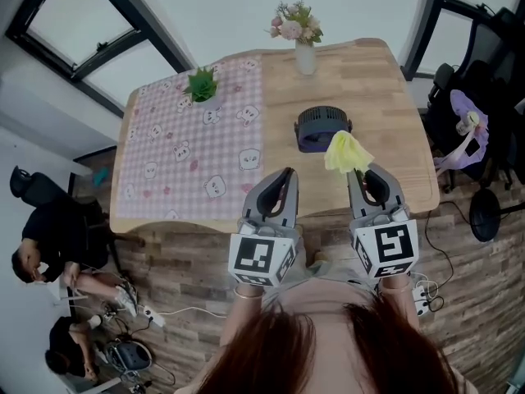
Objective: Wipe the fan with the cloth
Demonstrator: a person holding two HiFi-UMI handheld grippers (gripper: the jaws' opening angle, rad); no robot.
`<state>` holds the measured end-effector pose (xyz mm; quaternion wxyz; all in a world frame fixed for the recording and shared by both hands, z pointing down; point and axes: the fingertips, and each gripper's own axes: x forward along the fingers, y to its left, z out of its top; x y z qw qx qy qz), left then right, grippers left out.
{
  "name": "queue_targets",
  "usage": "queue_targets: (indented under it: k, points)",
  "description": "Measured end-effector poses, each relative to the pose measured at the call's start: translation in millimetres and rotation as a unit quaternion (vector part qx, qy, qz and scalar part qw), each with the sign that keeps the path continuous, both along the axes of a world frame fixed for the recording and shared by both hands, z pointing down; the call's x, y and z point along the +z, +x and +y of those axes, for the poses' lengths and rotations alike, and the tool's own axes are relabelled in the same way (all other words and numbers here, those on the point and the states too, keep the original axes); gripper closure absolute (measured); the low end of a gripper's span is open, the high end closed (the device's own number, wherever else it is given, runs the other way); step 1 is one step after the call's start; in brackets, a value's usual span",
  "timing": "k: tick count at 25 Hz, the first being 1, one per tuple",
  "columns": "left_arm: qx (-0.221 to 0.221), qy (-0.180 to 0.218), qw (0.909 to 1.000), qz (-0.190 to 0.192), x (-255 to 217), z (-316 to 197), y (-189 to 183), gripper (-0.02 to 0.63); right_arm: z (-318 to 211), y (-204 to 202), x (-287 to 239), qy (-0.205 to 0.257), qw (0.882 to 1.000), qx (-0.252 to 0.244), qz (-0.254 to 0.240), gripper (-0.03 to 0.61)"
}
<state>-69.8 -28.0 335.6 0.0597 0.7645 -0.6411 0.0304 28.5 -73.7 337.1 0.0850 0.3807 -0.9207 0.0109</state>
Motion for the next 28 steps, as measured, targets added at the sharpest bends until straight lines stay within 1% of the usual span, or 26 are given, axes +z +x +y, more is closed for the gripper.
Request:
queue_targets:
  k: [7, 15, 22, 28]
  points:
    - [0.021, -0.003, 0.9998, 0.002, 2.5, -40.6, -36.2, 0.600, -37.5, -36.3, 10.7, -0.018, 0.999, 0.022, 0.020, 0.561]
    - [0.050, -0.007, 0.9987, 0.009, 10.6, -72.3, -62.7, 0.600, -67.6, -71.8, 36.0, -0.054, 0.996, 0.054, 0.055, 0.561]
    - [0.073, -0.012, 0.9971, 0.014, 17.8, -90.4, -80.6, 0.600, -82.5, -103.9, 60.6, -0.073, 0.990, 0.061, 0.103, 0.560]
    - [0.083, -0.024, 0.9961, 0.019, 26.9, -101.6, -97.4, 0.600, -95.3, -130.2, 86.1, -0.089, 0.983, 0.061, 0.146, 0.561]
